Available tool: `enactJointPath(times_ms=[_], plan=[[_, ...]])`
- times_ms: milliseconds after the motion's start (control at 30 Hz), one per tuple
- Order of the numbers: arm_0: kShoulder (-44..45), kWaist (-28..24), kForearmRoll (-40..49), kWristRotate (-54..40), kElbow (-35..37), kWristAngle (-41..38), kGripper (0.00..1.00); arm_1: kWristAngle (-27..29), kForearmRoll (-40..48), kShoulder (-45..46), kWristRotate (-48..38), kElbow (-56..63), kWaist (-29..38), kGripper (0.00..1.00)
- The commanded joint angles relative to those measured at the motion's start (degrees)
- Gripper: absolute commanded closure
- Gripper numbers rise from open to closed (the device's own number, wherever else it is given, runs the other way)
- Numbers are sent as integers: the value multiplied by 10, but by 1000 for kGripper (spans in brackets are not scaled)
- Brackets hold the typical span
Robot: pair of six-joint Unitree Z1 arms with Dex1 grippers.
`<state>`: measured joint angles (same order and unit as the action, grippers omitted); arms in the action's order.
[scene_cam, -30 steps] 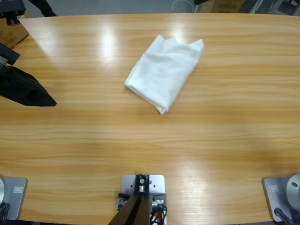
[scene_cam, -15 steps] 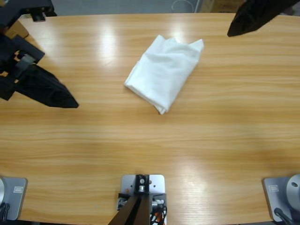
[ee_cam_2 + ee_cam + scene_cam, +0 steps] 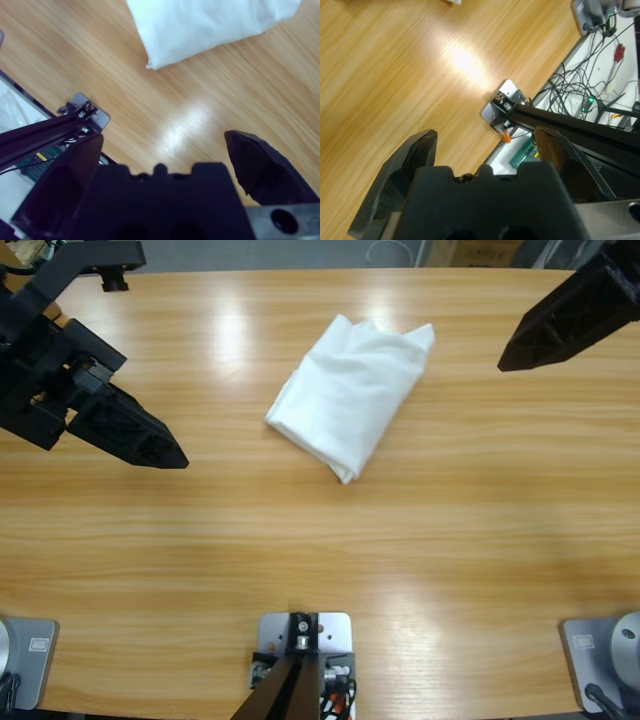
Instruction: Fold clothes
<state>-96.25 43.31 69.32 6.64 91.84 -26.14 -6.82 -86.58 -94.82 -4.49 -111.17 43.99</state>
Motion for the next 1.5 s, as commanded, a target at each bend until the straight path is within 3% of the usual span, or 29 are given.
enactJointPath(times_ms=[33,300,767,1067,1500], plan=[[-60,5,3,-4,4,0,234,-18,-54,22,-18,41,3,0],[-78,5,3,-4,52,-5,234,-24,-51,5,-19,41,3,0],[-75,2,6,1,46,-21,234,-21,-45,18,-17,80,5,0],[-96,2,6,-3,54,-6,234,35,-12,24,2,126,3,0],[-182,-8,5,-23,149,-2,234,46,-5,0,42,113,-50,0]])
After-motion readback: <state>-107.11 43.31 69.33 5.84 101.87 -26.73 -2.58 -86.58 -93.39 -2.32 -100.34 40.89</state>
